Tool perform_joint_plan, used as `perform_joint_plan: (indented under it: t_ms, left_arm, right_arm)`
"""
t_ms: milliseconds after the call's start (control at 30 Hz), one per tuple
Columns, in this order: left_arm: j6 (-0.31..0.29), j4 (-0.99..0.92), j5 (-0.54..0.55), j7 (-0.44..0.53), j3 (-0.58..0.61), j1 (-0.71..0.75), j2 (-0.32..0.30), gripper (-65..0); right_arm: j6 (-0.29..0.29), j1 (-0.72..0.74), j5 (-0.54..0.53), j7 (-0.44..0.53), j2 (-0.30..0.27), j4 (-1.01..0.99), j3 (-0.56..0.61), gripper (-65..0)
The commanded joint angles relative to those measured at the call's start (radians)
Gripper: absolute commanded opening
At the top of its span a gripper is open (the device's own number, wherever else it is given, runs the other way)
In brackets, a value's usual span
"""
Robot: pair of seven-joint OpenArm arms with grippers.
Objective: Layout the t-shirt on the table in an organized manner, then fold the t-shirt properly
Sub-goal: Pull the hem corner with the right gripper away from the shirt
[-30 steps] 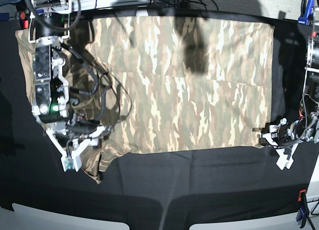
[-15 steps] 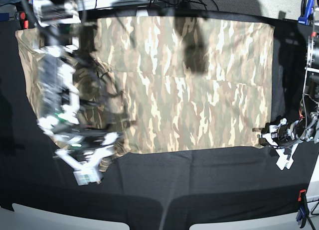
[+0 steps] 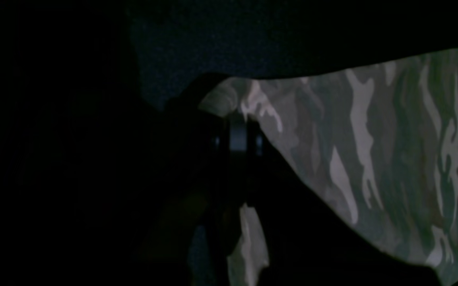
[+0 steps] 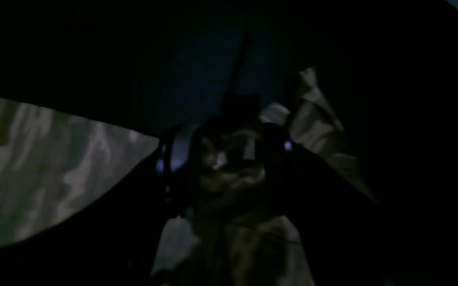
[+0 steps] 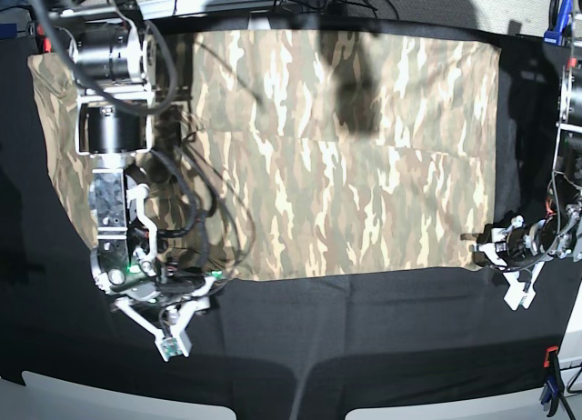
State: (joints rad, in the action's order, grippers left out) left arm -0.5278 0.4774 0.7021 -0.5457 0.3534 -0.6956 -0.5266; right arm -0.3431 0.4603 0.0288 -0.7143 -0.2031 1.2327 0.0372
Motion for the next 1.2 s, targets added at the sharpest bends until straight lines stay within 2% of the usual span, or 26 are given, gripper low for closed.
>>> perform_joint_plan:
  t_ms: [0, 167, 300, 367, 500, 667, 833, 1167]
  left_arm:
    - [0.000, 0.012, 0.012, 0.027, -0.006, -0.039, -0.017, -65.0]
    - [0.000, 0.012, 0.012, 0.027, -0.006, -0.039, -0.017, -65.0]
    - [0.000, 0.012, 0.012, 0.027, -0.006, -0.039, -0.017, -65.0]
    - [0.000, 0.012, 0.012, 0.027, -0.006, -0.038, -0.017, -65.0]
    - [0.000, 0.012, 0.013, 0.027, -0.006, -0.039, -0.017, -65.0]
    - [0.000, 0.012, 0.012, 0.023, -0.006, -0.038, -0.017, -65.0]
    - [0.000, 0.012, 0.013, 0.024, -0.006, -0.039, -0.017, -65.0]
    - [0.000, 0.012, 0.013, 0.024, -0.006, -0.038, -0.017, -65.0]
  right_arm:
    - [-0.002, 0.035, 0.013, 0.022, -0.018, 0.016, -0.004, -40.2]
    - [0.002, 0.036, 0.077, 0.016, -0.096, 0.016, -0.005, -40.2]
    - [0.021, 0.036, 0.076, 0.019, -0.162, 0.016, -0.005, -40.2]
    - [0.052, 0.036, 0.055, 0.018, -0.179, 0.013, -0.005, -40.2]
    - [0.078, 0.036, 0.015, 0.053, -0.164, -0.043, -0.005, -40.2]
    - [0.080, 0.074, 0.049, 0.171, -0.131, -0.217, -0.005, -40.2]
    - [0.082, 0.163, 0.095, 0.225, -0.118, -0.379, -0.005, -40.2]
    - [0.082, 0.229, 0.103, 0.341, -0.109, -0.422, -0.005, -40.2]
